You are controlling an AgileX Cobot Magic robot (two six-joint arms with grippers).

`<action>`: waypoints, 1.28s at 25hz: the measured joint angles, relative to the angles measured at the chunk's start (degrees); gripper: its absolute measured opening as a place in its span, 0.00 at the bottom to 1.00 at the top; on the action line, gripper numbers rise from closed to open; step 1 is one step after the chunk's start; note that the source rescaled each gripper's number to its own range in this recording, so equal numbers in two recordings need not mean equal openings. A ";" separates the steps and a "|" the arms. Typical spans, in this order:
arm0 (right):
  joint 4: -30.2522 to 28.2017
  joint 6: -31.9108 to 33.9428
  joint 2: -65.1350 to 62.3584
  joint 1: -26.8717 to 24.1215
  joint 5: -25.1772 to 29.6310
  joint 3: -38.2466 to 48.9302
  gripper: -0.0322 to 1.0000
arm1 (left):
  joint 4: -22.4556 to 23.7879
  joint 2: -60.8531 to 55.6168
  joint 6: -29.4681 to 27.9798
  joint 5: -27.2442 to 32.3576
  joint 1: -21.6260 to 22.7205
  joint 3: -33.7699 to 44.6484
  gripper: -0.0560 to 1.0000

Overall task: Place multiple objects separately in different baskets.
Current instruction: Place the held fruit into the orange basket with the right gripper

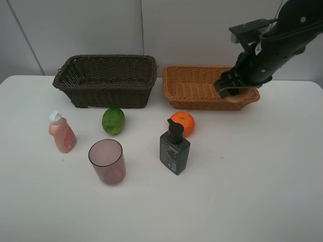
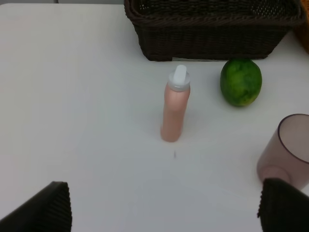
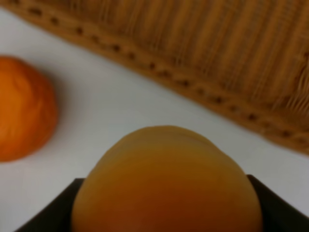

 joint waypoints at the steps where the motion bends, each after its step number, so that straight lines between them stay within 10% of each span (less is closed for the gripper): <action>1: -0.36 0.00 0.13 -0.31 0.07 -1.88 0.46 | 0.00 0.00 0.00 0.00 0.00 0.00 1.00; 18: -5.70 0.00 11.87 -6.51 5.24 -20.84 0.46 | 0.00 0.00 0.00 0.00 0.00 0.00 1.00; 32: -6.17 0.00 22.32 -8.36 -8.73 -21.57 0.46 | 0.00 0.00 0.00 0.00 0.00 0.00 1.00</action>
